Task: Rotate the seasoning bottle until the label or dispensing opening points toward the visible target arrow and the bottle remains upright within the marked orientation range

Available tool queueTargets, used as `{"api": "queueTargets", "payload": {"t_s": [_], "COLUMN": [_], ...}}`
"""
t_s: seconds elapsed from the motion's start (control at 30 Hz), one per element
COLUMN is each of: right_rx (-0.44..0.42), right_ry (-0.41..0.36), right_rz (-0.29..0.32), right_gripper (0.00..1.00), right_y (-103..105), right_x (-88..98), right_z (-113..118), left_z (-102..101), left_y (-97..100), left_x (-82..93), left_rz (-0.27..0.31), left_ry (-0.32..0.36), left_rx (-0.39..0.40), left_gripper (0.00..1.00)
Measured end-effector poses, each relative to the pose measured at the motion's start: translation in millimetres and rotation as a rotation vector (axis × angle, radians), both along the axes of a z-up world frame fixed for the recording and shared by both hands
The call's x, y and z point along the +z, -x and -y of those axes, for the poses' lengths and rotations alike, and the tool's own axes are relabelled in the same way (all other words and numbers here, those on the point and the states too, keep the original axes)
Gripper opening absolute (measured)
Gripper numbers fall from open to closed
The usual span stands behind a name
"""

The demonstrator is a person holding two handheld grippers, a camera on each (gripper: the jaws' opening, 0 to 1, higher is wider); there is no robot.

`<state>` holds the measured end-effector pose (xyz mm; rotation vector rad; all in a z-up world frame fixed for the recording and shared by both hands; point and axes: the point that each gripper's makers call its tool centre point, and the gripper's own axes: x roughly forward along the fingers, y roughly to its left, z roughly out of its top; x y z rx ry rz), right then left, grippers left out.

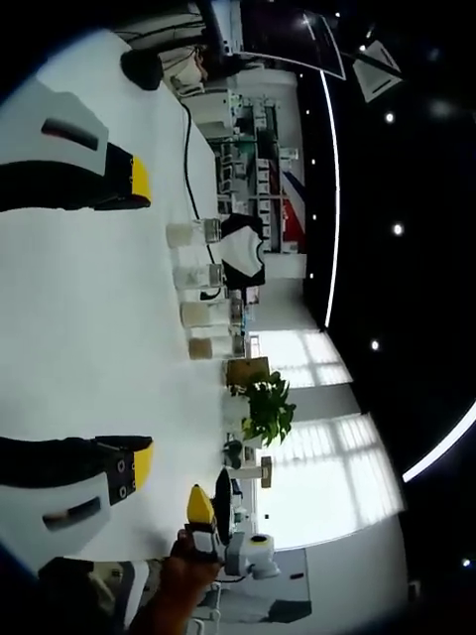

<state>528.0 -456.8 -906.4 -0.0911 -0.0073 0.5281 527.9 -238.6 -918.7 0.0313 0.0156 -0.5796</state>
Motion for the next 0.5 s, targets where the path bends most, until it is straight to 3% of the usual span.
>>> {"api": "queueTargets", "payload": {"t_s": [0.17, 0.27, 0.37, 0.5], "right_rx": [0.004, 0.011, 0.007, 0.013], "right_ry": [0.006, 0.002, 0.002, -0.019], "right_rz": [0.004, 0.002, 0.005, -0.013], "right_gripper": [0.99, 0.99, 0.99, 0.98], "right_y": [1, 1, 0, -3], "right_x": [0.8, -0.2, -3.0, -8.5], "right_z": [-4, -7, -9, -9], "left_z": [-2, 1, 1, 2], "left_y": [-27.5, -48.4, -68.0, -91.7], "left_x": [4.9, 12.8, 8.0, 13.4], "left_rz": [0.019, 0.038, 0.02, 0.031], "left_ry": [-0.059, -0.008, -0.061, -0.047], "left_rx": [0.028, 0.002, -0.006, -0.015], "left_gripper": [0.96, 0.93, 0.92, 0.88]}}
